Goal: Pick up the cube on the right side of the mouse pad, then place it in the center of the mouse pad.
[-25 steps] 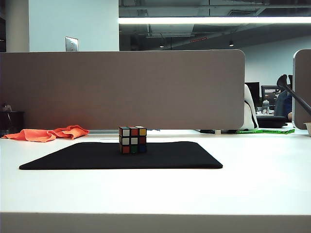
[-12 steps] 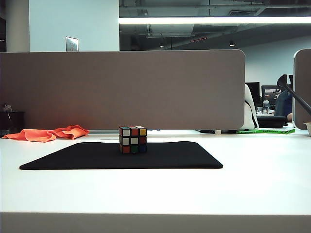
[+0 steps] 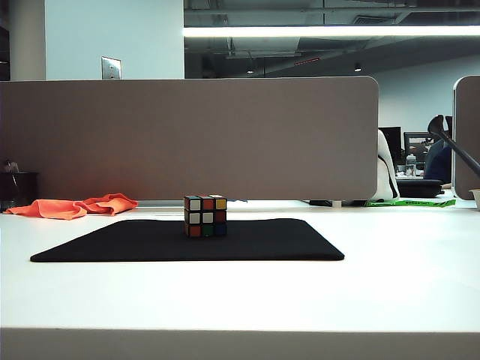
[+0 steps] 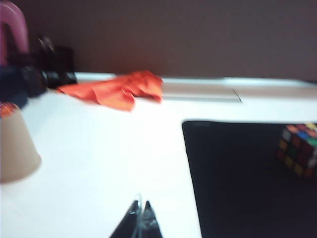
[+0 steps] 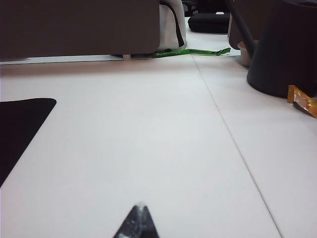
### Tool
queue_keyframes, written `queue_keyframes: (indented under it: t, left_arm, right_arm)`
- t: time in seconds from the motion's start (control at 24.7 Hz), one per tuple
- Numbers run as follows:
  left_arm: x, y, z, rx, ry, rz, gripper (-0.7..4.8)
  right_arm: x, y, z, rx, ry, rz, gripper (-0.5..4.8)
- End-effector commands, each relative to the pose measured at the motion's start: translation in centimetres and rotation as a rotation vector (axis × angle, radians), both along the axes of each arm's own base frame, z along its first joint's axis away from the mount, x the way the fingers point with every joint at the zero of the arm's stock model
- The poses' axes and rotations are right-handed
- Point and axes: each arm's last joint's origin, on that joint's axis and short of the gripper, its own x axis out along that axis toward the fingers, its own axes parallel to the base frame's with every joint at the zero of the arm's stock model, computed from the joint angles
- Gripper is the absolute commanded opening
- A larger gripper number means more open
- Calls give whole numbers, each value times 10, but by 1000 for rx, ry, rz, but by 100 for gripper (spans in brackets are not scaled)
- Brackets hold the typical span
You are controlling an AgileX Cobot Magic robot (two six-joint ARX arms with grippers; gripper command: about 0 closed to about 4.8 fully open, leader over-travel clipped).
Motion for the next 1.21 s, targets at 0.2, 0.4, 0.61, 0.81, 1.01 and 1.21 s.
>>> queue_keyframes:
  t: [0.2,0.4,0.61,0.81,1.01,1.21]
  left_arm:
    - [-1,0,7,20,-66,9,-6]
    - [-1,0,7,20,-66,9,-6]
    - [-1,0,7,19,-66,8,-5]
    - [-1,0,7,19,-67,6,-6]
    - [-1,0,7,19,-65,7,-5]
    - [0,0,6,20,-58,7,-5]
  right_arm:
    - [0,0,3,-1,-37,1,-5]
    - [0,1,7,2,-77,16,-5]
    - [0,2,8,4,-82,68,-5]
    - [0,4,8,4,-82,151,-5]
    - [0,4,9,4,-96,131,-5]
    - [0,4,10,4,-107,131,-5]
